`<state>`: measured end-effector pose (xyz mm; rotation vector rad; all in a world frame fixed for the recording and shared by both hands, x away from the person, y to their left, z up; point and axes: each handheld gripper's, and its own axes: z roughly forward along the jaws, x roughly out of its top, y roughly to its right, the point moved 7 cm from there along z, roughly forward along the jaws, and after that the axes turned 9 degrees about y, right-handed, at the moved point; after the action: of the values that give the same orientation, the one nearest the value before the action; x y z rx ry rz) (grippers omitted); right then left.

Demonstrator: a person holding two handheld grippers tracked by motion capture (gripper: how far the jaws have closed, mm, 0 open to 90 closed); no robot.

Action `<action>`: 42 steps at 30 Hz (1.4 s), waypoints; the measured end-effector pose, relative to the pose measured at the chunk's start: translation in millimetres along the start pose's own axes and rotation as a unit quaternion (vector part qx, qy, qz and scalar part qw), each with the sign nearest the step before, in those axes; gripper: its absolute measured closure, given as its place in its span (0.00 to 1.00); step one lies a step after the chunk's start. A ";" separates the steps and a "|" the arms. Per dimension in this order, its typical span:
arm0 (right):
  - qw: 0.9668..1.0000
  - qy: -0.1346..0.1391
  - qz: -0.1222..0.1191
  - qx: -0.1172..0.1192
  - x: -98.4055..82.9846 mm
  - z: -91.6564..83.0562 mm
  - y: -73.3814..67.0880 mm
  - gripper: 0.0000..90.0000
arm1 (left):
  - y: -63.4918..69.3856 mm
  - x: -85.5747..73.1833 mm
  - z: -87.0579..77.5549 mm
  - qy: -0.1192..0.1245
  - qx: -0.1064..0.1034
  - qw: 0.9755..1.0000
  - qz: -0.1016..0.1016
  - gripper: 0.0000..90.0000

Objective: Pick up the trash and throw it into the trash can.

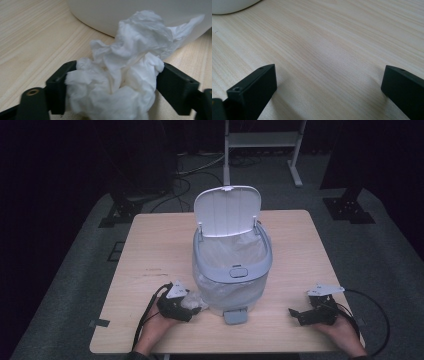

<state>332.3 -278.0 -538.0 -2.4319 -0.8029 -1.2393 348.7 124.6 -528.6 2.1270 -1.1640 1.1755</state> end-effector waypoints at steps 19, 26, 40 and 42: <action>1.000 0.000 0.000 0.000 0.0 0.0 0.0 0.00 | -3.3 -0.8 -9.2 0.015 0.001 1.000 -0.009 0.56; 1.000 0.000 0.000 0.000 0.0 0.0 0.0 0.00 | -6.3 -1.7 -15.8 0.017 0.001 1.000 -0.020 0.56; 1.000 0.000 0.000 0.000 0.0 0.0 0.0 0.00 | -10.3 0.7 -31.0 0.026 -0.008 0.999 -0.028 0.56; 1.000 0.000 0.000 0.000 0.0 0.0 0.0 0.00 | -11.0 1.8 -34.5 0.027 -0.010 0.999 -0.026 0.57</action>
<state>332.3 -278.1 -538.0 -2.4319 -0.8033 -1.2389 342.2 153.9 -508.2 2.0845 -1.0862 1.1851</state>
